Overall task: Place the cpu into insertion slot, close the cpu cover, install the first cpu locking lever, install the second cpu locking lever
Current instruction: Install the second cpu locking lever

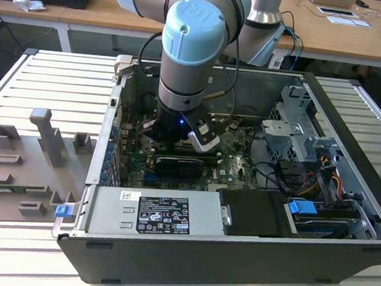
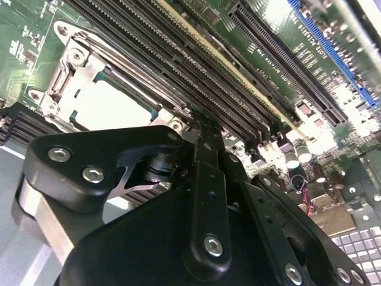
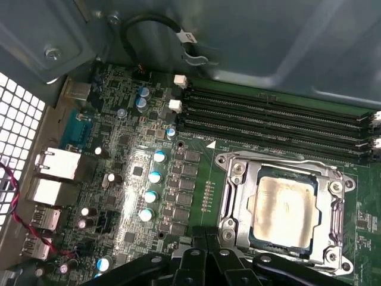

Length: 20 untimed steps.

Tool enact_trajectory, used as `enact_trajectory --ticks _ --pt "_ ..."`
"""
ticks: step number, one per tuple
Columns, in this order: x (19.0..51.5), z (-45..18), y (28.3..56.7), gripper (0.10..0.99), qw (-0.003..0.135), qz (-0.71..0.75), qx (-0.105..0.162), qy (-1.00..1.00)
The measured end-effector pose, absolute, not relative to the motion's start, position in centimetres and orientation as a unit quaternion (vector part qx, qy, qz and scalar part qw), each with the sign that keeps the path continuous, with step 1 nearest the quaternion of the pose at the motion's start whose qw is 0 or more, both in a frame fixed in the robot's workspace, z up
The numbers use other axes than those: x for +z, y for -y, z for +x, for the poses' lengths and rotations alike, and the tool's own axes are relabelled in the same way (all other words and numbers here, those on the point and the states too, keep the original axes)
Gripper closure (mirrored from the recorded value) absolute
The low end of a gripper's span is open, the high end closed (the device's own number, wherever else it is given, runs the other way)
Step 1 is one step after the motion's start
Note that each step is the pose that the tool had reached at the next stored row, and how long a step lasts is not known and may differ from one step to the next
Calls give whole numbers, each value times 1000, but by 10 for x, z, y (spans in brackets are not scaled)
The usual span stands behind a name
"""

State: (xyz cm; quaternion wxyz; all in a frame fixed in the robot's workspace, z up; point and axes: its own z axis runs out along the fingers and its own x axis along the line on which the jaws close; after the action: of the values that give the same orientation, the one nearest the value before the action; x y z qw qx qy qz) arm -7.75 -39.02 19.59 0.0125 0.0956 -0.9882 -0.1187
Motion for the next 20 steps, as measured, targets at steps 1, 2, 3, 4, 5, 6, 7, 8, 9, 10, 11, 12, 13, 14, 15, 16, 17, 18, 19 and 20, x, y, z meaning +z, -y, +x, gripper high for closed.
enact_trajectory --ticks 1,2,3,4,5,6,7,8,9,10,11,12,13,14,15,16,17,18,19,20 --pt "196 -78 391 980 12 96 -119 988" --pt "196 -78 392 980 12 96 -119 988" --pt "196 -78 393 980 12 96 -119 988" --pt "197 -78 393 980 12 96 -120 988" --pt "197 -78 394 980 12 96 -120 988" --pt "197 -78 394 980 12 96 -120 988" --pt "197 -78 395 980 12 96 -120 988" --pt "198 -78 396 980 12 96 -120 988" --pt "198 -78 396 980 12 96 -120 988" --pt "199 -78 396 980 13 96 -120 988" --pt "201 -78 396 980 12 96 -120 988" --pt "203 -78 396 980 12 96 -120 988" --pt "206 -78 396 980 12 96 -120 988" --pt "210 -77 396 980 12 96 -120 988" --pt "213 -78 395 980 12 96 -120 988" --pt "216 -78 395 980 12 96 -120 988" --pt "220 -78 394 980 12 96 -120 988" --pt "222 -78 393 980 12 96 -119 988" --pt "225 -78 391 980 13 95 -112 989" --pt "226 -78 390 980 14 95 -106 990"
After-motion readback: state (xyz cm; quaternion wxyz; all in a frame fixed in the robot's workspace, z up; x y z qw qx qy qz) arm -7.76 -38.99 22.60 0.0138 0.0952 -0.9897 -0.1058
